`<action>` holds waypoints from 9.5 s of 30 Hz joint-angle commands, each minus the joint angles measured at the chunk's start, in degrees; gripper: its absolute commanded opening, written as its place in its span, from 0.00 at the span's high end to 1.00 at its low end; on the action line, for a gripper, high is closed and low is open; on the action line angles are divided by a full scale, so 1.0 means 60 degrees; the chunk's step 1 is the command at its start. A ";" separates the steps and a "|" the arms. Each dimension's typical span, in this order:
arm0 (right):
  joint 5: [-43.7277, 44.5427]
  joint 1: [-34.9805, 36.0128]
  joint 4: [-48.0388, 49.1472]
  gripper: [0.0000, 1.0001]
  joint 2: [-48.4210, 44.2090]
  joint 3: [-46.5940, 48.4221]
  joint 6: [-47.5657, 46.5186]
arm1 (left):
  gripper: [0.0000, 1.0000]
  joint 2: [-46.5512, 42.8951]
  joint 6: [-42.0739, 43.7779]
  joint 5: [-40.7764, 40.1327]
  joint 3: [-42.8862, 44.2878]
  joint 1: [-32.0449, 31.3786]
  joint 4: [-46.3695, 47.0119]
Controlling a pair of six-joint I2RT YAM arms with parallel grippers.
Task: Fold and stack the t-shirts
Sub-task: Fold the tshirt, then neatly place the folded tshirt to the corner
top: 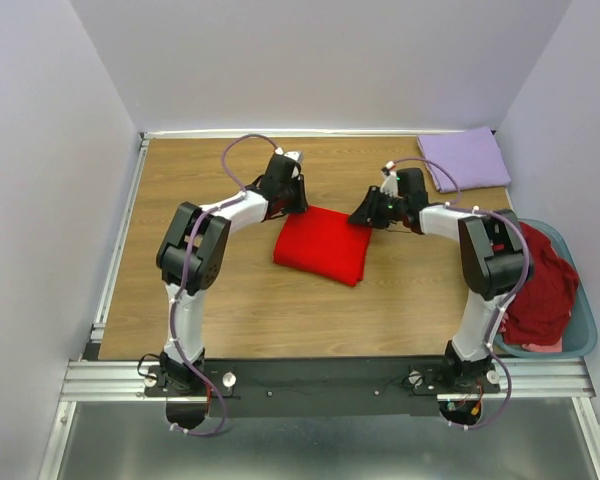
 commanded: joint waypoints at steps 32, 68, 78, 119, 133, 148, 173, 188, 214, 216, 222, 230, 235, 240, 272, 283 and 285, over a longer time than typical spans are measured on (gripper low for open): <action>-0.3998 -0.0007 0.4192 0.55 -0.0388 -0.3386 0.3140 | 0.70 -0.3321 -0.1764 0.0380 -0.4852 -0.0604 0.2454; -0.2476 0.2176 0.5862 0.54 0.2103 -0.2463 0.5439 | 0.23 -1.2781 0.0258 -0.7353 -0.6976 0.0114 -0.0108; -0.2124 0.2965 0.2888 0.52 0.0112 -0.0972 0.4456 | 0.18 -1.2709 0.0081 -0.6696 -0.7095 0.0202 0.0141; 0.3250 0.0274 -0.3905 0.28 -0.3883 -0.0865 -0.0287 | 0.20 -0.7702 0.1575 -0.4775 -0.4460 -0.3557 -0.0693; 0.3691 -0.2087 -0.5095 0.05 -0.5367 -0.2126 -0.0406 | 0.39 -0.0771 0.2894 -0.5613 0.0609 -0.6844 -0.3082; 0.3970 -0.2160 -0.5081 0.00 -0.5411 -0.2347 -0.0332 | 0.42 0.0635 0.3654 -0.5391 0.0918 -0.6712 -0.1926; -0.1198 -0.2146 -0.0883 0.01 -0.3992 -0.3576 0.1905 | 1.00 -0.1355 0.3509 -0.4892 -0.0253 -0.6375 -0.0841; -0.2402 -0.0242 0.3137 0.20 -0.1193 -0.3783 0.3799 | 1.00 -0.1488 0.3319 -0.4585 -0.0210 -0.6361 -0.0680; 0.4986 -0.0139 -0.5035 1.00 -0.0080 0.2264 -0.3816 | 0.06 -0.5837 0.2617 -0.4057 -0.0881 -0.1530 -0.2702; 0.5899 -0.0153 -0.5344 1.00 0.0286 0.3012 -0.4578 | 0.04 -0.6247 0.2280 -0.4029 -0.1774 -0.0753 -0.2410; 0.8435 -0.0548 -0.5403 1.00 0.1120 0.4329 -0.6540 | 0.02 -0.6191 0.1941 -0.4262 -0.3388 -0.0106 -0.2114; 0.9887 -0.1236 -0.5359 1.00 0.2483 0.6660 -0.7056 | 0.02 -0.5839 0.1927 -0.5025 -0.3432 0.0158 -0.2115; 1.0458 -0.1603 -0.5330 0.99 0.3260 0.7962 -0.6940 | 0.02 -0.5604 0.1912 -0.5214 -0.3345 0.0523 -0.2276; 1.0532 -0.1984 -0.5315 1.00 0.3758 0.8829 -0.6660 | 0.02 -0.5531 0.1912 -0.5025 -0.3315 0.0802 -0.2276; 1.0268 -0.3698 -0.4978 0.99 0.4242 1.0266 -0.5460 | 0.02 -0.5253 0.1897 -0.4995 -0.3300 0.0978 -0.2349; 0.9245 -0.4665 -0.4817 1.00 0.5165 1.0309 -0.3937 | 0.02 -0.4945 0.1898 -0.5054 -0.3271 0.0978 -0.2378; 0.9112 -0.4870 -0.4802 0.99 0.5384 1.0412 -0.3702 | 0.02 -0.4843 0.1897 -0.5039 -0.3257 0.0978 -0.2393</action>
